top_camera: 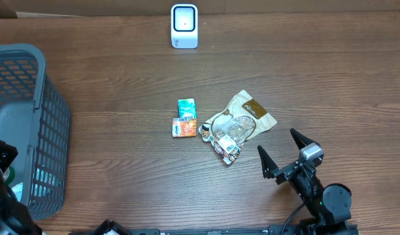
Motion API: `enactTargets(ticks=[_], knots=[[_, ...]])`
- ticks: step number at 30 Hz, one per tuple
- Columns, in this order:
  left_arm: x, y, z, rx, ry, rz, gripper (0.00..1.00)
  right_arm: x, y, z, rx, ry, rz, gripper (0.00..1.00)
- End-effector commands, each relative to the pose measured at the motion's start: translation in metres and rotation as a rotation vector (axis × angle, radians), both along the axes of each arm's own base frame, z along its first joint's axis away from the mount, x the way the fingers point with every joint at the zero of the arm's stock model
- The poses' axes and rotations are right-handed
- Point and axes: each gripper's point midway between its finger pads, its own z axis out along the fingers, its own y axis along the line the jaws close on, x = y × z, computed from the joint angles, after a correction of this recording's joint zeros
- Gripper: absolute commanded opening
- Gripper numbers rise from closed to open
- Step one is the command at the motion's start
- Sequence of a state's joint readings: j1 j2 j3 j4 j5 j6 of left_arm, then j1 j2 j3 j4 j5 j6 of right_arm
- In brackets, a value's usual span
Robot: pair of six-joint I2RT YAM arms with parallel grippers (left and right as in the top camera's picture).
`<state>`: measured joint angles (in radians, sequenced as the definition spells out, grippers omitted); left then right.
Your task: Scan the item barcode
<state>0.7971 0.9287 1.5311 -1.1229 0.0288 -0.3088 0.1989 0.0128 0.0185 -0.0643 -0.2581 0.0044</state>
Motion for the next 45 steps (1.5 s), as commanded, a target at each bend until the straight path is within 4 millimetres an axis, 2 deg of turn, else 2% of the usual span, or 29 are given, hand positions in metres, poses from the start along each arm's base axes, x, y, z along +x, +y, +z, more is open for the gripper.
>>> enactTargets(ticks=[1,2,4,5,10,16,20,23,24,27,33,38,45], knots=[[0.005,0.019,-0.038,-0.096,0.131,0.053,0.29,0.0,0.001,-0.002,0.004,-0.003,0.002,1.0],[0.008,0.022,-0.052,-0.14,0.172,0.054,0.34,0.0,0.001,-0.002,0.004,-0.003,0.002,1.0],[0.01,0.029,-0.079,-0.229,0.249,0.068,0.36,0.0,0.001,-0.002,0.004,-0.003,0.002,1.0],[0.009,0.037,-0.105,-0.329,0.319,0.101,0.38,0.0,0.001,-0.002,0.004,-0.003,0.002,1.0],[0.01,0.059,-0.148,-0.481,0.413,0.123,0.44,0.0,0.001,-0.002,0.004,-0.003,0.002,1.0],[0.015,0.072,-0.191,-0.577,0.523,0.067,0.42,0.0,0.001,-0.002,0.004,-0.003,0.002,1.0],[0.011,0.075,-0.224,-0.618,0.566,0.065,0.43,0.0,0.001,-0.002,0.004,-0.003,0.002,1.0],[0.004,0.073,-0.252,-0.647,0.58,0.078,0.45,0.0,0.001,-0.002,0.004,-0.003,0.002,1.0],[0.0,0.072,-0.267,-0.654,0.593,0.071,0.45,0.0,0.001,-0.002,0.004,-0.003,0.002,1.0],[-0.005,0.068,-0.293,-0.643,0.625,0.029,0.48,0.0,0.001,-0.002,0.004,-0.003,0.002,1.0],[-0.005,0.065,-0.323,-0.629,0.62,0.027,0.51,0.0,0.001,-0.002,0.004,-0.003,0.002,1.0],[-0.009,0.066,-0.342,-0.6,0.621,0.041,0.59,0.0,0.001,-0.002,0.004,-0.003,0.002,1.0],[-0.014,0.06,-0.369,-0.585,0.613,0.045,0.64,0.0,0.001,-0.002,0.004,-0.003,0.002,1.0]])
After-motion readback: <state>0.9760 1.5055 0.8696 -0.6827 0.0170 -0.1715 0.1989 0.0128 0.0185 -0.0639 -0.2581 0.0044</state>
